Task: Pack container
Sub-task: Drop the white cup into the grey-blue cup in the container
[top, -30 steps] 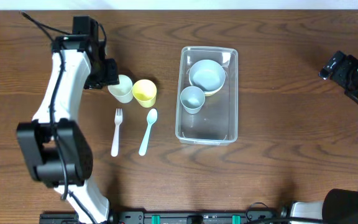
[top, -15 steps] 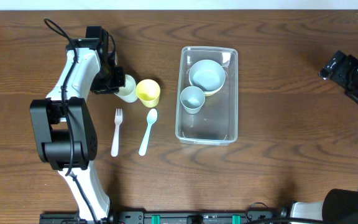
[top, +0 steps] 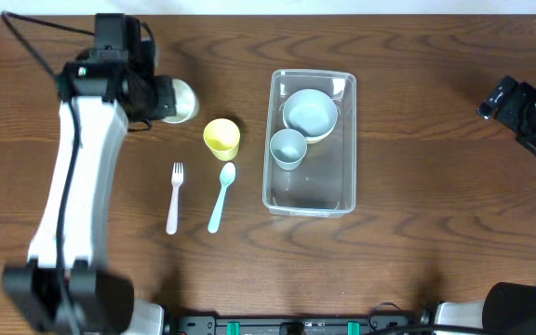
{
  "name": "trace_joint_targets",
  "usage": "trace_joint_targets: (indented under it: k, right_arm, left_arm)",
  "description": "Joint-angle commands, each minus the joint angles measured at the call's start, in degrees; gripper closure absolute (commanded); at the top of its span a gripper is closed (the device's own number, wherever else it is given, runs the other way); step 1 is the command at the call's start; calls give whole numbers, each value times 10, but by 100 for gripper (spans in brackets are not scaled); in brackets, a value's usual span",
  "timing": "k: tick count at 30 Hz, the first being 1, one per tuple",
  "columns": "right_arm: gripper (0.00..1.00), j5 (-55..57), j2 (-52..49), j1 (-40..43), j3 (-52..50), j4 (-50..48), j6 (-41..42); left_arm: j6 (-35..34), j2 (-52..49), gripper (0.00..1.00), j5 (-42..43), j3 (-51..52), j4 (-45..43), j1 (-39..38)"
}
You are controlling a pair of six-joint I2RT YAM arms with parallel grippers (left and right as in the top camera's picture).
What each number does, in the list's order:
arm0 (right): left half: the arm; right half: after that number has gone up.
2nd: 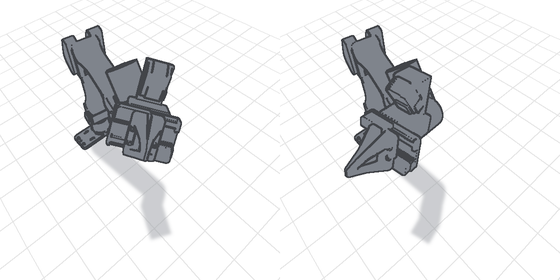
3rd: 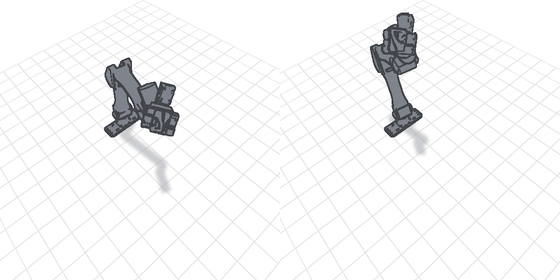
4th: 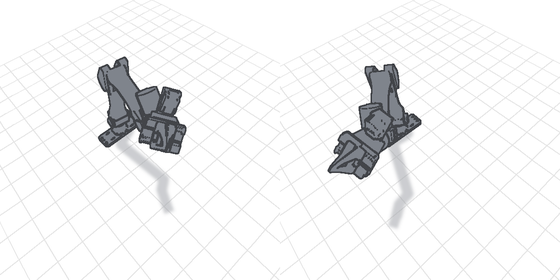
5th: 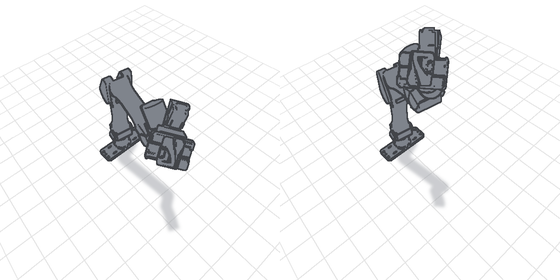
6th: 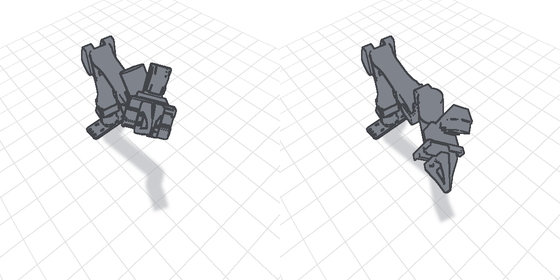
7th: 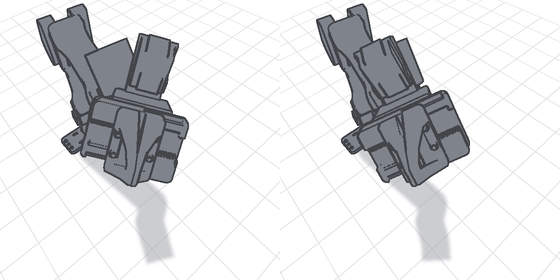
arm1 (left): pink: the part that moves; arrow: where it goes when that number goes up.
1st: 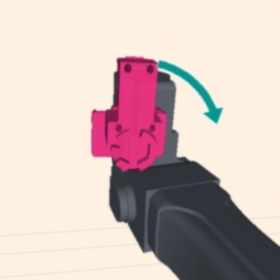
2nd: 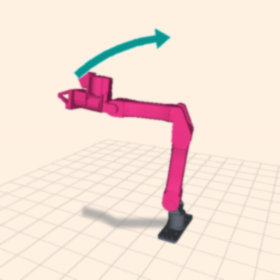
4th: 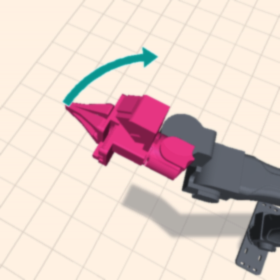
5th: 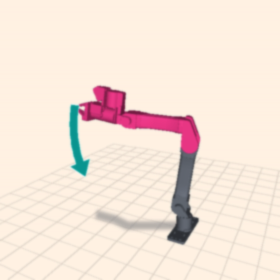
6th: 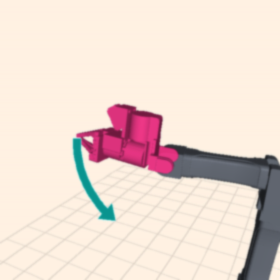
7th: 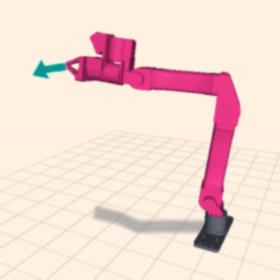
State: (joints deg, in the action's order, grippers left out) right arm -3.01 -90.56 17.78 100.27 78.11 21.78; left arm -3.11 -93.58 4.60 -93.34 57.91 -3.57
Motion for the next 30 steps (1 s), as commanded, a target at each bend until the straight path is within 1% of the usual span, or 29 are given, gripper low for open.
trace_joint_targets:
  k: [1, 4, 7, 9, 11, 20, 28, 30]
  right_arm:
    - [1, 2, -2, 2, 0, -1, -2]
    - [1, 2, -2, 2, 0, -1, -2]
    - [1, 2, -2, 2, 0, -1, -2]
    - [1, 2, -2, 2, 0, -1, -2]
    - [1, 2, -2, 2, 0, -1, -2]
    - [1, 2, -2, 2, 0, -1, -2]
    - [1, 2, -2, 2, 0, -1, -2]
    - [1, 2, -2, 2, 0, -1, -2]
  left_arm:
    - [3, 27, 94, 14, -4, 8, -69]
    - [8, 22, 94, 14, -4, 5, -130]
    - [36, -5, 94, 13, -4, -6, -188]
    - [35, -30, 94, -11, -4, -16, -212]
    - [36, -53, 94, -28, -4, -24, -223]
    - [55, -152, 94, -20, -4, -59, -235]
    - [55, -168, 94, -21, -4, -63, -249]
    - [54, -168, 93, -20, -4, -63, -250]
